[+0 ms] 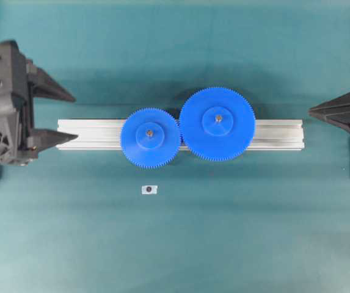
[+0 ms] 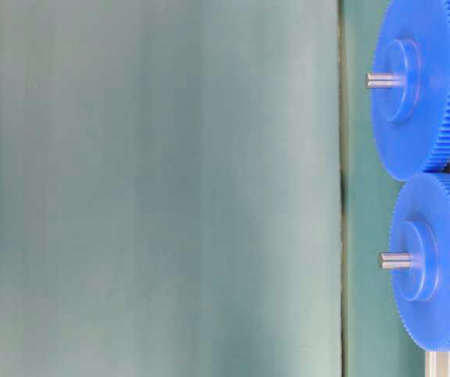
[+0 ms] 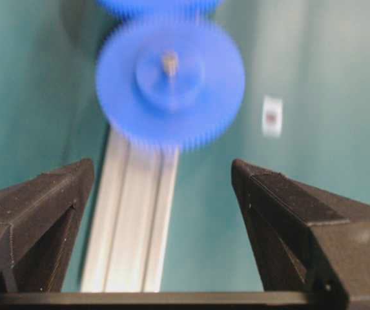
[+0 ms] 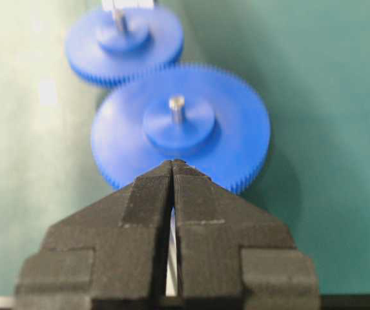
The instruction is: Insert the small gear onto the shaft.
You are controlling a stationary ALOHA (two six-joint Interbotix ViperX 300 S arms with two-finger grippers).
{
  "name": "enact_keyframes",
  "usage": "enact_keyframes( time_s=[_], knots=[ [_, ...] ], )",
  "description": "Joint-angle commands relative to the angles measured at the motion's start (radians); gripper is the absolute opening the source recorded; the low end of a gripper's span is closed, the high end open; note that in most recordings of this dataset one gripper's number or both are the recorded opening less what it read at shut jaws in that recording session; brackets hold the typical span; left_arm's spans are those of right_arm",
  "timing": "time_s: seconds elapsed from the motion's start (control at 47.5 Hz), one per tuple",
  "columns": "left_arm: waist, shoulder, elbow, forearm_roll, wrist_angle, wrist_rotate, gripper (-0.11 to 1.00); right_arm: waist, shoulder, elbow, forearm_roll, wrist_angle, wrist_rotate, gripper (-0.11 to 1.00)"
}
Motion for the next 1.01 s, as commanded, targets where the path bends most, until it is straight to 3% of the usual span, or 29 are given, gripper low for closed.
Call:
enact_keyframes(
  time_s=[0.0, 0.316, 0.989],
  knots=[
    [-0.008, -0.014, -0.008, 0.003, -0.005, 0.006, 0.86, -0.002, -0.006, 0.003, -0.003, -0.017, 0.009, 0.03],
    [-0.008, -0.048, 0.02, 0.003, -0.017, 0.071, 0.86, -0.002, -0.005, 0.043, -0.003, -0.035, 0.008, 0.03],
    [-0.009, -0.141, 0.124, 0.003, -0.127, 0.067, 0.86, 0.017, -0.08, 0.19, -0.018, -0.135, 0.006, 0.03]
  ],
)
